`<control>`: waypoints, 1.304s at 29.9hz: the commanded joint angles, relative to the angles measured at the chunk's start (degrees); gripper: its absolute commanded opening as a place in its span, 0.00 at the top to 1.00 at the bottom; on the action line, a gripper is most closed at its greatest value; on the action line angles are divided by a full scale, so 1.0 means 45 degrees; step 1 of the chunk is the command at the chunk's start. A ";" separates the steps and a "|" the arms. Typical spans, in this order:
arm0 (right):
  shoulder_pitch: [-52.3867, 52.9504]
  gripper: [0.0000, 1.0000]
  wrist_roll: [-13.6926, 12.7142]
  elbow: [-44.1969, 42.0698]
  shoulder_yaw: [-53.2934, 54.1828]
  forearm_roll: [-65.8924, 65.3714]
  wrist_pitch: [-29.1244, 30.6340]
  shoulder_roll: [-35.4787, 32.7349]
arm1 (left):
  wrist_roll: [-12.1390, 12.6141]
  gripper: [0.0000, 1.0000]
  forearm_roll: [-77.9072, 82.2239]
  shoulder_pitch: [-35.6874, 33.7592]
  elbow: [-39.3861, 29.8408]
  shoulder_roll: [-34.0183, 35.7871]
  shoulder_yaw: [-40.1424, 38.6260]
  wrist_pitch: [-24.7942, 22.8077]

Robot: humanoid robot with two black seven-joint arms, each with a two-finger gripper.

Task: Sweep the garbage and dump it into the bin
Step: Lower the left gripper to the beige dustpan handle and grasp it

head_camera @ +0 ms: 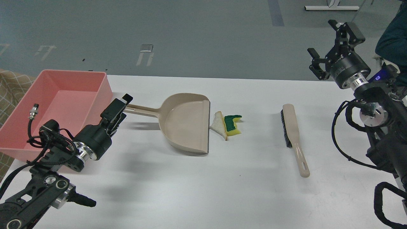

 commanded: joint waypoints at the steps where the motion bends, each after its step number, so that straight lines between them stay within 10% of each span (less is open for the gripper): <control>1: 0.0015 0.00 -0.0001 -0.0005 0.0000 0.0007 0.0000 -0.0005 | 0.0163 0.02 -0.0002 -0.0311 0.0978 -0.0795 0.0171 0.0485; 39: 0.0035 0.00 0.0019 -0.0005 0.0000 -0.0012 -0.0020 -0.0005 | -0.0052 0.12 -0.0041 -0.2752 0.5353 -0.3628 0.0795 0.1559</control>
